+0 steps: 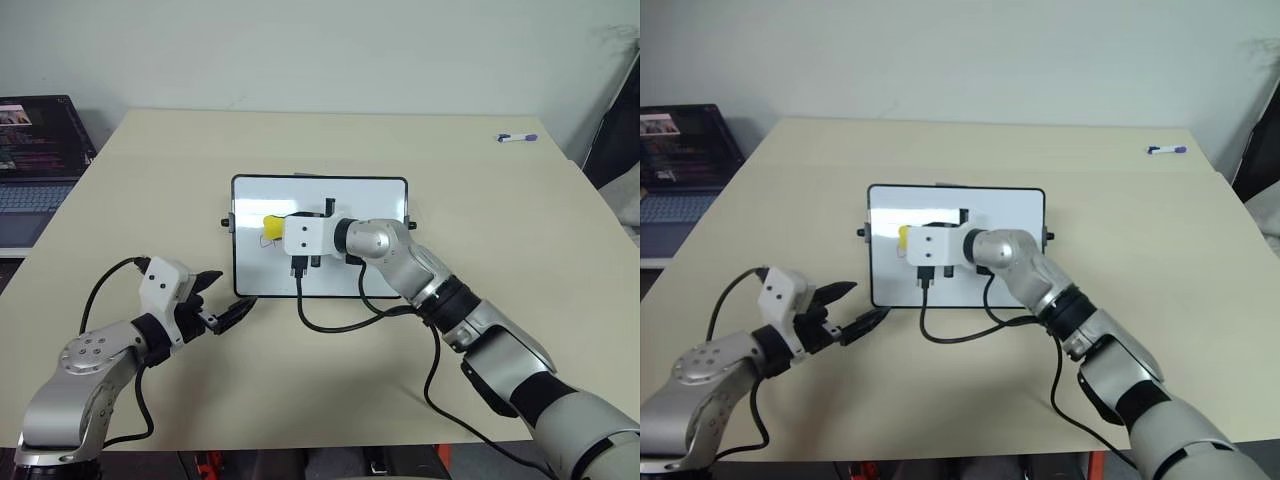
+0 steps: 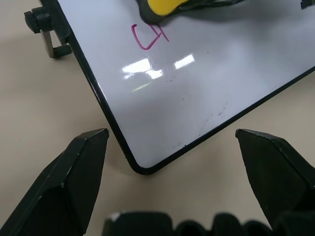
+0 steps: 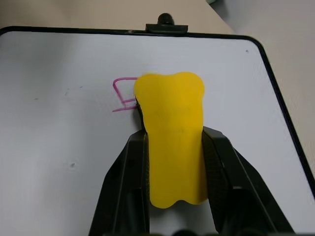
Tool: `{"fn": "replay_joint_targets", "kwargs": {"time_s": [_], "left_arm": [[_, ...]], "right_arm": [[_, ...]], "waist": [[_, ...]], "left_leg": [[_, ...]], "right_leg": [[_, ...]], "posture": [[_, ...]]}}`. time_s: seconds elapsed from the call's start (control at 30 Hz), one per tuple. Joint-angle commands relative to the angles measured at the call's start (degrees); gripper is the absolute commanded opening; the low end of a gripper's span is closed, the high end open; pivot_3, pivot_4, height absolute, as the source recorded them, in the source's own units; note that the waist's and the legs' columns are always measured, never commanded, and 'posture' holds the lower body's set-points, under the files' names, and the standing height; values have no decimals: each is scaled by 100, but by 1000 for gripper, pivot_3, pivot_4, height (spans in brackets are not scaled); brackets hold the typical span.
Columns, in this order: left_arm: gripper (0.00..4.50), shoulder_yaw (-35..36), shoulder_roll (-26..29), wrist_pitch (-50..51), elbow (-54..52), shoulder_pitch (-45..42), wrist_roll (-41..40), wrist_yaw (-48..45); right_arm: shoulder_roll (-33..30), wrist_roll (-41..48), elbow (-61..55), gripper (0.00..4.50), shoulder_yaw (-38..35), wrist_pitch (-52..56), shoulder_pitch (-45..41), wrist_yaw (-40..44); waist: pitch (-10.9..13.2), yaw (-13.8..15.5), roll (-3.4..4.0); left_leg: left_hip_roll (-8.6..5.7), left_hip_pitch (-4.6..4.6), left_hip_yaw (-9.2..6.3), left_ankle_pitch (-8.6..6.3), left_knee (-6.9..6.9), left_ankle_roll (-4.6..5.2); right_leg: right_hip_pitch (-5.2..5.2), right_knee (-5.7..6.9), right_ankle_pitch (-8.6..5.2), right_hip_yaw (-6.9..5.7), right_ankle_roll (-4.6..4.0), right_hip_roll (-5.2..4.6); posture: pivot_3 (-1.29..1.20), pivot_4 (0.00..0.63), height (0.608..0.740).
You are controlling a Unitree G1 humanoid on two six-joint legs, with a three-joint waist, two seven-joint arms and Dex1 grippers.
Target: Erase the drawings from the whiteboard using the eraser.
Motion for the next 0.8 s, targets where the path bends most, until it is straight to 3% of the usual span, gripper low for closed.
{"fn": "replay_joint_targets", "kwargs": {"time_s": [0.03, 0.3, 0.47, 0.57, 0.63, 0.8], "left_arm": [[4500, -5, 0, -226, 16, -8, 107, -54], [4500, -35, -33, -365, 96, 6, 186, -81], [4500, -46, -57, -408, 130, -7, 207, -94], [4500, -53, -72, -429, 128, -5, 214, -93], [4500, -55, -79, -436, 128, -5, 220, -93], [4500, -81, -87, -434, 134, -21, 228, -104]], "right_arm": [[-113, -141, 138, 1105, 240, -143, 76, 518], [238, -429, 1222, 1104, -95, -604, -574, -701], [330, -342, 1620, 1103, -64, -724, -664, -371], [196, -325, 1374, 1102, 219, -626, -363, 639], [156, -342, 1248, 1102, 239, -566, -267, 889], [303, -443, 1558, 1102, -154, -642, -612, -109]], "waist": [[0, -1, 0], [0, -7, 1], [-1, 11, -2], [-4, 10, -2], [-5, 12, -1], [-3, 10, 2]], "left_leg": [[0, 2, 0, 0, 0, 0], [1, 18, -2, 5, 3, 1], [0, 19, -2, 7, 7, 3], [0, 22, -2, 7, 5, 3], [0, 23, -7, 6, 3, 4], [1, 25, -8, 8, 7, 4]], "right_leg": [[2, 0, 0, -1, 0, -1], [11, 6, 3, -3, -6, -1], [16, 5, 6, -3, -10, -2], [18, 4, 6, -3, -10, -3], [22, 4, 6, -8, -9, -3], [25, 6, 6, -9, -10, -4]], "posture": [[0, 150, 740], [0, 150, 740], [0, 150, 740], [0, 150, 740], [0, 150, 740], [0, 150, 740]]}}
